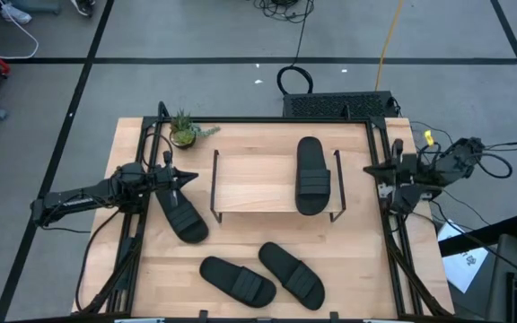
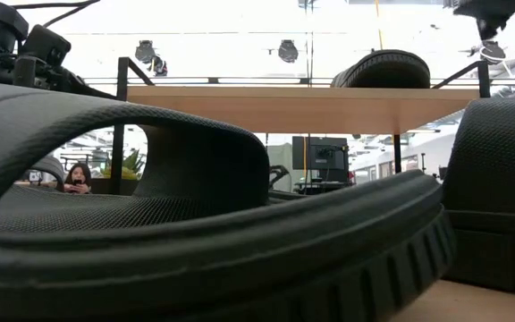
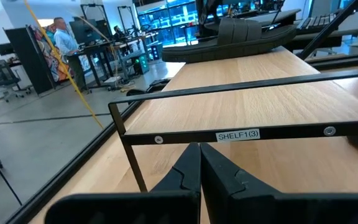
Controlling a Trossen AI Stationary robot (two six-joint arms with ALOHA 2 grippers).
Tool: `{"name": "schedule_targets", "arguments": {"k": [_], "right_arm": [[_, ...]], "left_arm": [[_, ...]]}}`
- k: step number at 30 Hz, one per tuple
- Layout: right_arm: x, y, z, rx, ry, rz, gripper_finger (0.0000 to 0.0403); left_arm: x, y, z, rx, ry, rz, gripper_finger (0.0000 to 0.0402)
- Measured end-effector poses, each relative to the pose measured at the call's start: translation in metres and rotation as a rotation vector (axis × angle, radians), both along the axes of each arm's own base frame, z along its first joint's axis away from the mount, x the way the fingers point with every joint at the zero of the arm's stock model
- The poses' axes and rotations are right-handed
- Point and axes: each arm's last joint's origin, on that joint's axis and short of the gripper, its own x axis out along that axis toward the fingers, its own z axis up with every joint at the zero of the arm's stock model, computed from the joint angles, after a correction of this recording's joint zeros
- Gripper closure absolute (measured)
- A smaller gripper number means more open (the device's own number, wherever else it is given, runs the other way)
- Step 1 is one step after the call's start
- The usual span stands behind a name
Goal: Pick and place slides into the shelf
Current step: Put the black slipper on the shelf
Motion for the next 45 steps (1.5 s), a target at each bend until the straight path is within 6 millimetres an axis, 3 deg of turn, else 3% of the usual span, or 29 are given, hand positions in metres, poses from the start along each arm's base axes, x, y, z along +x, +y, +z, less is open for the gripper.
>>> {"name": "schedule_targets", "arguments": {"k": [2, 11, 20, 24, 30, 38, 45], "right_arm": [[-0.004, -0.003, -0.008, 0.03, 0.01, -0.018, 0.0403], [-0.002, -0.001, -0.006, 0.025, -0.002, 0.017, 0.0403], [0.046, 0.045, -0.024, -0.083, 0.073, 0.476, 0.0403], [0.056, 0.05, -0.03, -0.054, 0.122, 0.482, 0.0403], [0.061, 0.045, -0.017, -0.01, -0.002, 0.588, 0.0403], [0.066, 0.028, -0.013, -0.012, -0.053, 0.483, 0.0403], [0.044, 0.01, -0.013, 0.048, -0.087, 0.19, 0.0403]], "left_arm": [[0.0, 0.0, 0.0, 0.006, 0.001, 0.0, 0.0399], [0.0, 0.0, 0.0, 0.013, 0.003, -0.001, 0.0399], [0.0, 0.0, 0.0, 0.029, 0.006, -0.002, 0.0399], [0.0, 0.0, 0.0, 0.029, 0.005, -0.002, 0.0399], [0.0, 0.0, 0.0, 0.052, 0.01, -0.004, 0.0399], [0.0, 0.0, 0.0, 0.064, 0.012, -0.005, 0.0399], [0.0, 0.0, 0.0, 0.057, 0.011, -0.004, 0.0399]]}}
